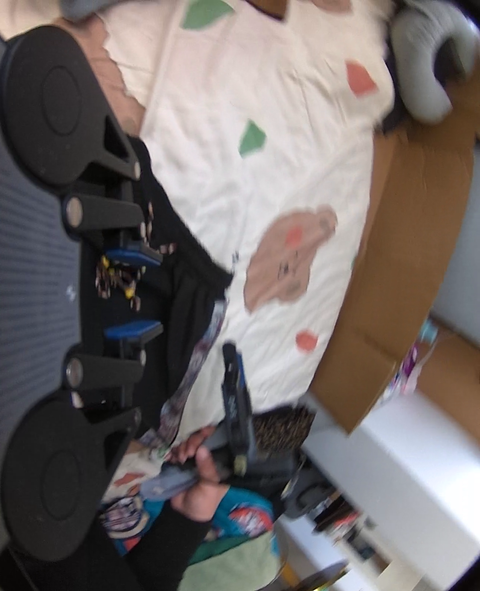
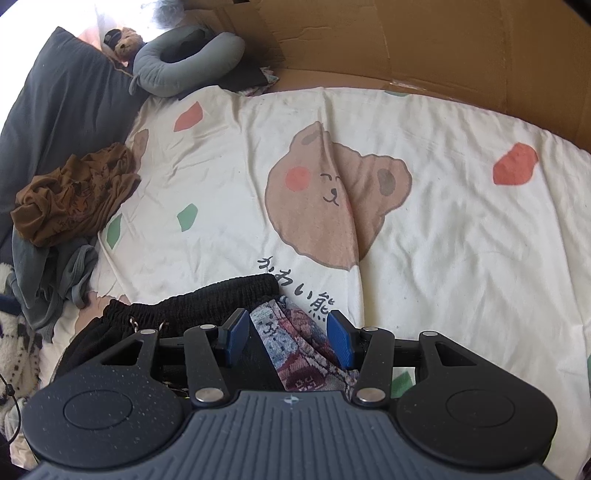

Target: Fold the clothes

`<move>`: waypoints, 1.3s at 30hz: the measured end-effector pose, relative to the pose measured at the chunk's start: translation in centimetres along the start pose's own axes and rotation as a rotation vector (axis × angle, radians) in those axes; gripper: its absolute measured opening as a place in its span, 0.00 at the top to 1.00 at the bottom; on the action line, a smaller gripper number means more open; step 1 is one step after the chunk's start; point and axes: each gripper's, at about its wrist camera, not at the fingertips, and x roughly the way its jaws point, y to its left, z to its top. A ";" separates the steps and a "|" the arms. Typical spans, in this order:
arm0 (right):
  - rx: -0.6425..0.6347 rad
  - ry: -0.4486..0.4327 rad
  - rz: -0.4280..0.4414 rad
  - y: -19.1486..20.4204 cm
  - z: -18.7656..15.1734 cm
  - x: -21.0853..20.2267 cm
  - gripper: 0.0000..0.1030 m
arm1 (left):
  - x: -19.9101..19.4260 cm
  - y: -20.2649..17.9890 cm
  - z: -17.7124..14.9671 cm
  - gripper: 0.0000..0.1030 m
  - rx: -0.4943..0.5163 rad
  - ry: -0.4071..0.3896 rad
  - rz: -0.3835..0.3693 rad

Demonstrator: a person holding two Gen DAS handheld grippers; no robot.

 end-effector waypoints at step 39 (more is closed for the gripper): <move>-0.134 0.175 -0.002 1.7 0.0 8.1 0.45 | 8.7 12.6 -9.0 0.44 -0.291 0.149 0.357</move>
